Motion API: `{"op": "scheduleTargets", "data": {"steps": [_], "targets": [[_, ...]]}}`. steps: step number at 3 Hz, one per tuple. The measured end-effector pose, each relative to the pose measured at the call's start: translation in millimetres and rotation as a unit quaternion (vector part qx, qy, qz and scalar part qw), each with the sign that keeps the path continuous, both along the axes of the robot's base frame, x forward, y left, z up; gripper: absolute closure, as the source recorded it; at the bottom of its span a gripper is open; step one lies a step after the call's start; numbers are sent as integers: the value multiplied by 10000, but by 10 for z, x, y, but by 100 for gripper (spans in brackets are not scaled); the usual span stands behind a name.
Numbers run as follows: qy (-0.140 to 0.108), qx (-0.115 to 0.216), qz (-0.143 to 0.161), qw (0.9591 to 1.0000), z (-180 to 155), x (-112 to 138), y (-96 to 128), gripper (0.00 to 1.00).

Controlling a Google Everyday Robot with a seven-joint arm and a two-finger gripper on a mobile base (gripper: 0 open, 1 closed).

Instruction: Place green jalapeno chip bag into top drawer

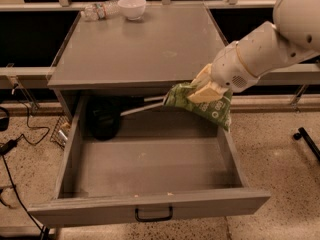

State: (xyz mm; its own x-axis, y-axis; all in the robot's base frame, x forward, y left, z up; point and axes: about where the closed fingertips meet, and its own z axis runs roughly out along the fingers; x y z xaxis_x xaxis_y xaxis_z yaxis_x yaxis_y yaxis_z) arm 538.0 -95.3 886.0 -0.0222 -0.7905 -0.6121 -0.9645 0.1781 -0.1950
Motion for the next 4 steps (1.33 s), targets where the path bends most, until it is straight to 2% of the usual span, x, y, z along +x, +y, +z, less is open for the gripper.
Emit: {"op": "scheduleTargets", "data": {"steps": [1,2,3,4], "targets": [[148,269,57,9995,-126,-232,87,100],[255,540,259,9979,-382,-419,274,100],[232,631,427,9968,-525,-420,397,100],[186,483,650,9965,-910,-178,612,100]]}}
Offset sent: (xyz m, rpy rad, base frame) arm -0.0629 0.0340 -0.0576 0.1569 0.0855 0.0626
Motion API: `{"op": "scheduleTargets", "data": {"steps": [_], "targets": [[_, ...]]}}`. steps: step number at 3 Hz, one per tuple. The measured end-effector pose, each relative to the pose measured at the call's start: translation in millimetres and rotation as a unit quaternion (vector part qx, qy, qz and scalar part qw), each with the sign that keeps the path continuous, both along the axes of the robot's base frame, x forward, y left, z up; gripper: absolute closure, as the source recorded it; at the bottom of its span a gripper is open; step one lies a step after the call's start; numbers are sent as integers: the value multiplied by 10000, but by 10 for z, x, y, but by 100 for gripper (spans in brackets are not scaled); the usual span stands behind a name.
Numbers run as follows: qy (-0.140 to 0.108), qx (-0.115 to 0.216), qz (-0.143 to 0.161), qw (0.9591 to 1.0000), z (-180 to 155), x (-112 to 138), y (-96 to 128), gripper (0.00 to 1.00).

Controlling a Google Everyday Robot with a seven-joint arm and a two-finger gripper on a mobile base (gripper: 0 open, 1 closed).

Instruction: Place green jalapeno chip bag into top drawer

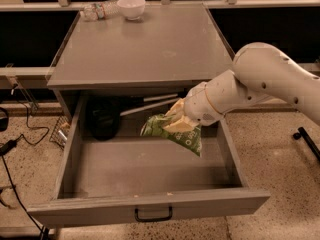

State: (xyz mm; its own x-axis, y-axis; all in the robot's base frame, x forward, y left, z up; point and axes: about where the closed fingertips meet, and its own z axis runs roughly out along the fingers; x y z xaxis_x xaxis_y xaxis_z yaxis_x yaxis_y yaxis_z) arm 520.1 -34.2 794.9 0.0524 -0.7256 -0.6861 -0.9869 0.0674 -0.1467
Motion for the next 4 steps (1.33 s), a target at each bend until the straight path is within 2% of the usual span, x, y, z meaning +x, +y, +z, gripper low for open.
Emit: {"op": "scheduleTargets", "data": {"steps": [1,2,4], "targets": [[0,0,0,10000,0,0,0,100],[-154,11,46,9999,-103,-13,18,100],[-236,96,205,9995,-560,-63,91,100]]}}
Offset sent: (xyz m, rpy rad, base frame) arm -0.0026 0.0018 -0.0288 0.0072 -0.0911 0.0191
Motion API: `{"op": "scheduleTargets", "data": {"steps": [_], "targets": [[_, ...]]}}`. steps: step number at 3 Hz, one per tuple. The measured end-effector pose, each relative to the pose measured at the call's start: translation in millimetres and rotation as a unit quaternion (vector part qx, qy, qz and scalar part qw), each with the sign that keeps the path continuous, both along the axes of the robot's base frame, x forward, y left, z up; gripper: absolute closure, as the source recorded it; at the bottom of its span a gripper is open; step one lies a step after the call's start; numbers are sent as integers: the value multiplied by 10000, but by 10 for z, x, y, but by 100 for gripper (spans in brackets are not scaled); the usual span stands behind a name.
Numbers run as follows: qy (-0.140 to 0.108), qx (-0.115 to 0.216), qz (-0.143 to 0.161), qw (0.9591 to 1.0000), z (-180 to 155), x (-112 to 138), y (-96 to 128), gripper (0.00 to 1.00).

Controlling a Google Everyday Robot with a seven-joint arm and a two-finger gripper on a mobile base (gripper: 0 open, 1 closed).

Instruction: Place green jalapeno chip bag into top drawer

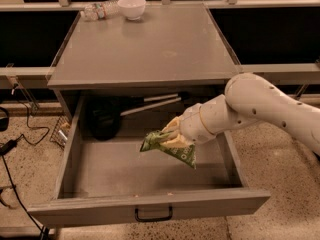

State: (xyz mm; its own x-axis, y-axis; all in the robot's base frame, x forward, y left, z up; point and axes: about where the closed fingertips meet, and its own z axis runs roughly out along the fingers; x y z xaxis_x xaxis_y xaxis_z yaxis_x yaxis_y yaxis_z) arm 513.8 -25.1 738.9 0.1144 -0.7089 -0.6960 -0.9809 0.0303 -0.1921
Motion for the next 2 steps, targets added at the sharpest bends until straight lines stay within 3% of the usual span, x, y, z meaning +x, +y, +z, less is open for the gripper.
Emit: {"op": "scheduleTargets", "data": {"steps": [2], "targets": [[267,16,174,9995,-625,-63,110,100]]}}
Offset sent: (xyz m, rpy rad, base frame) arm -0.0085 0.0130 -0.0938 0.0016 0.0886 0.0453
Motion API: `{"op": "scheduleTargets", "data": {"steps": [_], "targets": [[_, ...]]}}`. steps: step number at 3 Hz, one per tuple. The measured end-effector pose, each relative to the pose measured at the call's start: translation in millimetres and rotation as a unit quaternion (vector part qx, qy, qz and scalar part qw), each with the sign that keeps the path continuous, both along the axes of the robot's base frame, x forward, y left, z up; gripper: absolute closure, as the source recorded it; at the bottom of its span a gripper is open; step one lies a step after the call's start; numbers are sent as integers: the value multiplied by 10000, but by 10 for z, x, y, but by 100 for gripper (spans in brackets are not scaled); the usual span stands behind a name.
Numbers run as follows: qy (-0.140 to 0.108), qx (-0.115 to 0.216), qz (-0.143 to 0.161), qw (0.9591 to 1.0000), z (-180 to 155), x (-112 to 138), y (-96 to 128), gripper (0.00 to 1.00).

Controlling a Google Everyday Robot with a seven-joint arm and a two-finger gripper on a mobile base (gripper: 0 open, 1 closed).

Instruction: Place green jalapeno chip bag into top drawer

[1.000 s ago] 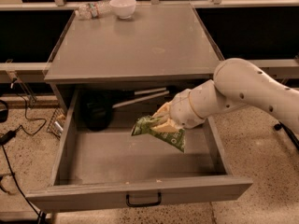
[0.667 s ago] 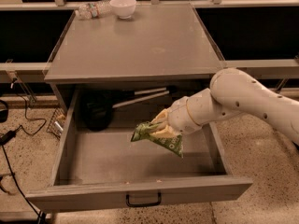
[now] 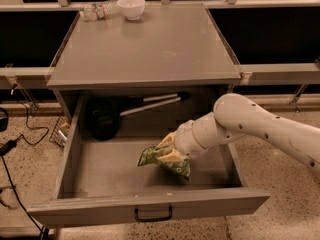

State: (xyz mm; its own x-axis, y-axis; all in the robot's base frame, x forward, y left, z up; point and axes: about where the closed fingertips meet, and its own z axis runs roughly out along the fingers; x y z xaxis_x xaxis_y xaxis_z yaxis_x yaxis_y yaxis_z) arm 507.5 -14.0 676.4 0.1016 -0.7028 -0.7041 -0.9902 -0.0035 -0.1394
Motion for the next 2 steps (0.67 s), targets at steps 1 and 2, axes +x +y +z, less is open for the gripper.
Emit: {"op": "scheduleTargets", "data": {"steps": [1,2], "targets": [[241,-42,109,9996,-327,-31,88,100],[333,-56,160,9993,-451,-40,129,100]]}}
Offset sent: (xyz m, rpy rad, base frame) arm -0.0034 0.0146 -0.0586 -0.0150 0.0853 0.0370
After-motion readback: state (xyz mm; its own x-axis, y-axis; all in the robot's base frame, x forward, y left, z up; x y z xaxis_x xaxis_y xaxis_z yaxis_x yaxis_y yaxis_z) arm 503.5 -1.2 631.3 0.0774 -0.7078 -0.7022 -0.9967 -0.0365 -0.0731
